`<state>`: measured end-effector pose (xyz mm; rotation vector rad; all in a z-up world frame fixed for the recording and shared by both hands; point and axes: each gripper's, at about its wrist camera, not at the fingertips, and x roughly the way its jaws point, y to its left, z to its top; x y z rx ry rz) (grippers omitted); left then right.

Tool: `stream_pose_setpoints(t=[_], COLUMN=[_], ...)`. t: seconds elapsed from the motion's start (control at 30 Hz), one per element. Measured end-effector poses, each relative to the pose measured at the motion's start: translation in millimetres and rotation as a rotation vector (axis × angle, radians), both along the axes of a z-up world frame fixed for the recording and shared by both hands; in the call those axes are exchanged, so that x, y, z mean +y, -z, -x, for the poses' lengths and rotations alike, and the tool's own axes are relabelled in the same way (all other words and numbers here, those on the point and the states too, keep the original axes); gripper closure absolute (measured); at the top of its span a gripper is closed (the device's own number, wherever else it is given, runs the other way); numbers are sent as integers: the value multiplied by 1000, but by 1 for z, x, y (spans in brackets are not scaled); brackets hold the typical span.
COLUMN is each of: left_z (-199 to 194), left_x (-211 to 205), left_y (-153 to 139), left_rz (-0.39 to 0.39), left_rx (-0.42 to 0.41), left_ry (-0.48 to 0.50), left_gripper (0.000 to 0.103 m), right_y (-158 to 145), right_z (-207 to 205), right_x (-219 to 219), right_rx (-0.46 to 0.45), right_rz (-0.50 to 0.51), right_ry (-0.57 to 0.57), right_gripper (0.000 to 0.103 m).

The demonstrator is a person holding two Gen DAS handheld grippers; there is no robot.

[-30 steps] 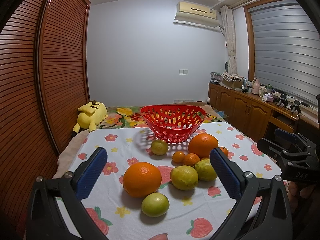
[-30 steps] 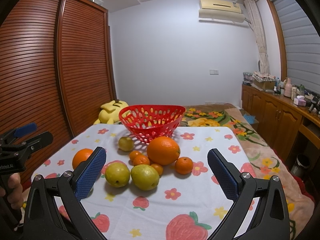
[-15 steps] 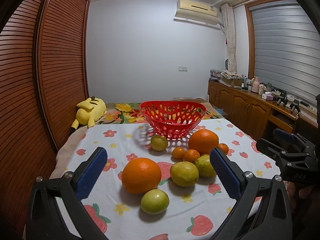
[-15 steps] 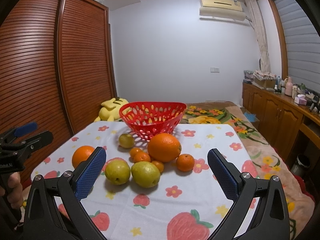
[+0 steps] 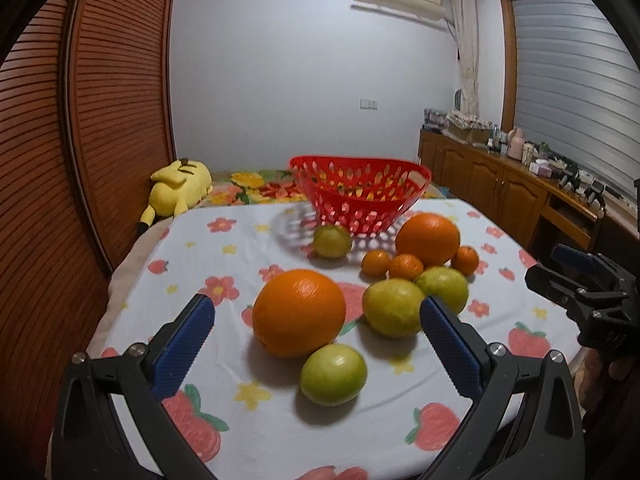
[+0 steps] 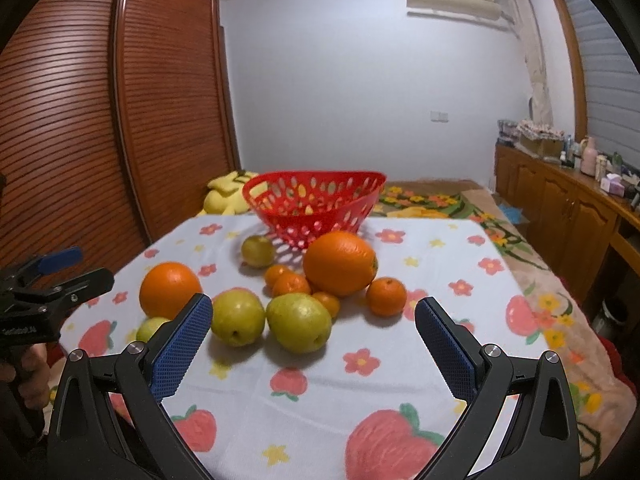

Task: Organize fruits
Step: 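Grasp the green round citrus with the left tool while the right tool grasps the yellow pear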

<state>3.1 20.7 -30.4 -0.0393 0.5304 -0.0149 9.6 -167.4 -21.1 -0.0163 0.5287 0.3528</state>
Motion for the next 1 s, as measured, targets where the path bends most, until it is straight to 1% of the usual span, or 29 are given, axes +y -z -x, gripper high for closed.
stream_pose_setpoints(t=[0.13, 0.3, 0.37, 0.5, 0.6, 0.7, 0.77, 0.8, 0.87, 1.0], left_z=[-4, -9, -11, -16, -21, -25, -27, -28, -31, -35], left_x=[3, 4, 4, 3, 3, 3, 3, 3, 4, 5], left_y=[14, 27, 33, 45, 53, 60, 63, 65, 68, 74], left_rz=[13, 17, 29, 45, 67, 82, 91, 98, 114, 145], left_rx=[45, 86, 110, 156, 187, 213, 226, 236, 252, 281], left_ry=[20, 40, 58, 82, 99, 112, 118, 122, 133, 149], left_gripper=[0, 2, 6, 9, 13, 17, 22, 22, 24, 28], right_y=[9, 18, 22, 30, 34, 38, 41, 43, 48, 56], right_z=[-5, -11, -16, -27, -34, -41, -44, -46, -51, -60], right_x=[3, 0, 1, 2, 6, 9, 12, 13, 14, 15], right_rx=[27, 64, 70, 90, 100, 119, 126, 135, 158, 192], right_rz=[11, -2, 9, 17, 25, 21, 26, 28, 28, 37], right_ry=[-19, -38, -43, -65, -81, -100, -110, -116, -133, -156], right_gripper=[3, 4, 5, 8, 11, 14, 16, 16, 22, 26])
